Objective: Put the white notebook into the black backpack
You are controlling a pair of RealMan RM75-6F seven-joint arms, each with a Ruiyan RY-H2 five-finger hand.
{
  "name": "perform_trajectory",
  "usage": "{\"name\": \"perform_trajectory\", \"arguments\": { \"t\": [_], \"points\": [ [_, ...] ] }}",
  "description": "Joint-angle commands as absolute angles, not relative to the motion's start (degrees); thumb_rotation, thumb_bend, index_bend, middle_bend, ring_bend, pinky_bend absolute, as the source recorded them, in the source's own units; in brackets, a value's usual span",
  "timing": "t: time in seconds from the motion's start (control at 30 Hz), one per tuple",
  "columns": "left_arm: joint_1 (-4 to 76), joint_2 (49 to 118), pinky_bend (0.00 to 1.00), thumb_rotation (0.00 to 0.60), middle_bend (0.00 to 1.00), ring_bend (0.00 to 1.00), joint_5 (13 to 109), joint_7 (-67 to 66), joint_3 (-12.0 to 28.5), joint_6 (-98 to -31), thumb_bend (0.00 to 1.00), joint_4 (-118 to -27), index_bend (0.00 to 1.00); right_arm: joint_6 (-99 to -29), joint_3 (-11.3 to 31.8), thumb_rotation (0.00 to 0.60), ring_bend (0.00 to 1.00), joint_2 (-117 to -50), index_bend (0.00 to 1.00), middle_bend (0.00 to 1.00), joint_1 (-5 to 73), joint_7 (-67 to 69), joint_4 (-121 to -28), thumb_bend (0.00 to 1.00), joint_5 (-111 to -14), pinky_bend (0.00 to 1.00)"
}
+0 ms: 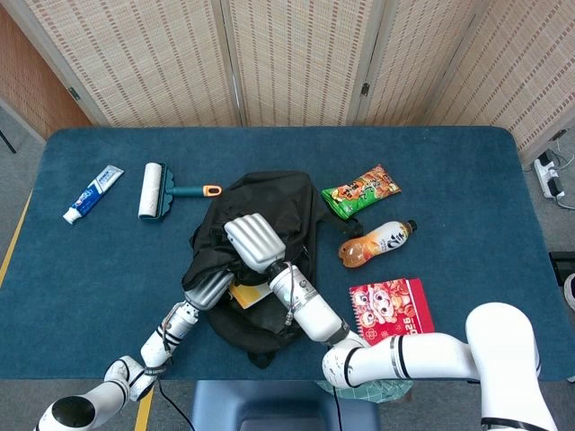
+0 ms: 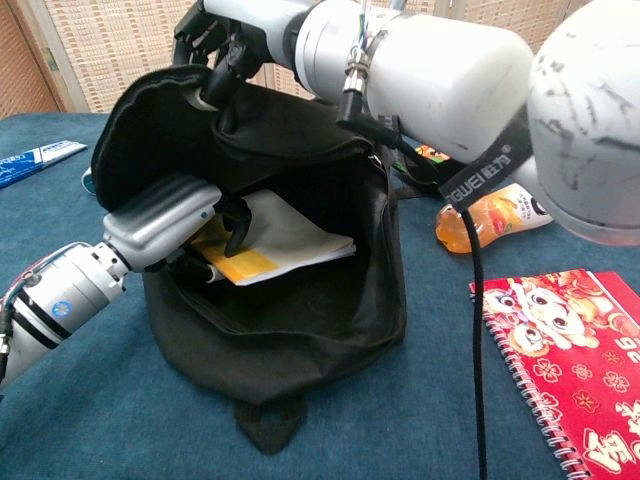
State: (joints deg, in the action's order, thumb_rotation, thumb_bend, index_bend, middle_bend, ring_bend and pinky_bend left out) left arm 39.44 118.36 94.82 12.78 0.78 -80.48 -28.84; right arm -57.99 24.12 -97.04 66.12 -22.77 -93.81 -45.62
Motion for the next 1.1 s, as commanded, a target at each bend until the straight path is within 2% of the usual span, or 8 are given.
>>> {"name": "perform_trajectory", "arguments": {
  "t": [0.03, 0.23, 0.33, 0.4, 0.53, 0.63, 0.8, 1.1],
  "points": [
    [39.8, 118.3, 0.38, 0.600, 0.60, 0.49, 93.1, 9.6, 2.4, -79.3, 0.57, -30.1, 0.72, -58.0, 24.0, 0.600, 0.42, -96.9, 0.80, 0.49, 66.1, -22.7, -94.0, 0.77, -45.6, 0.31],
    [39.9, 119.3, 0.39, 0.600, 0.61, 0.49, 90.3, 1.8, 4.7, -77.2, 0.57, -30.7, 0.73, -57.8, 23.8, 0.600, 0.42, -97.0, 0.80, 0.49, 66.1, -22.4, -93.8, 0.77, -45.5, 0.31],
    [39.5, 118.7, 0.39, 0.600, 0.60, 0.49, 89.1, -0.6, 5.3, -75.8, 0.52, -32.7, 0.70, -57.8, 23.7, 0.600, 0.42, -96.9, 0.80, 0.49, 66.0, -22.2, -93.6, 0.77, -45.5, 0.31],
    [39.1, 118.2, 0.39, 0.600, 0.55, 0.48, 88.6, -2.1, 5.4, -75.4, 0.43, -34.4, 0.62, -57.7, 23.6, 0.600, 0.42, -96.8, 0.80, 0.49, 66.0, -22.2, -93.4, 0.77, -45.4, 0.31],
    [37.9, 116.6, 0.36, 0.600, 0.37, 0.37, 87.7, -5.0, 5.6, -75.4, 0.19, -39.6, 0.32, -57.6, 23.6, 0.600, 0.42, -96.8, 0.80, 0.49, 65.9, -21.9, -92.9, 0.77, -45.1, 0.31],
    [37.1, 115.5, 0.33, 0.600, 0.28, 0.29, 87.3, -7.4, 5.8, -75.9, 0.08, -43.3, 0.19, -57.4, 23.6, 0.600, 0.42, -96.8, 0.80, 0.49, 65.9, -21.6, -92.4, 0.77, -45.0, 0.31],
    [35.6, 113.9, 0.25, 0.600, 0.16, 0.10, 87.4, -11.4, 5.4, -77.1, 0.01, -49.0, 0.06, -57.3, 23.6, 0.600, 0.42, -97.1, 0.80, 0.49, 66.0, -21.2, -91.6, 0.77, -45.0, 0.31],
    [32.3, 111.6, 0.24, 0.600, 0.14, 0.09, 87.9, -14.3, 4.8, -81.2, 0.00, -57.0, 0.00, -56.8, 23.7, 0.600, 0.42, -97.4, 0.80, 0.49, 66.0, -20.7, -90.3, 0.77, -44.3, 0.31]
  ]
}}
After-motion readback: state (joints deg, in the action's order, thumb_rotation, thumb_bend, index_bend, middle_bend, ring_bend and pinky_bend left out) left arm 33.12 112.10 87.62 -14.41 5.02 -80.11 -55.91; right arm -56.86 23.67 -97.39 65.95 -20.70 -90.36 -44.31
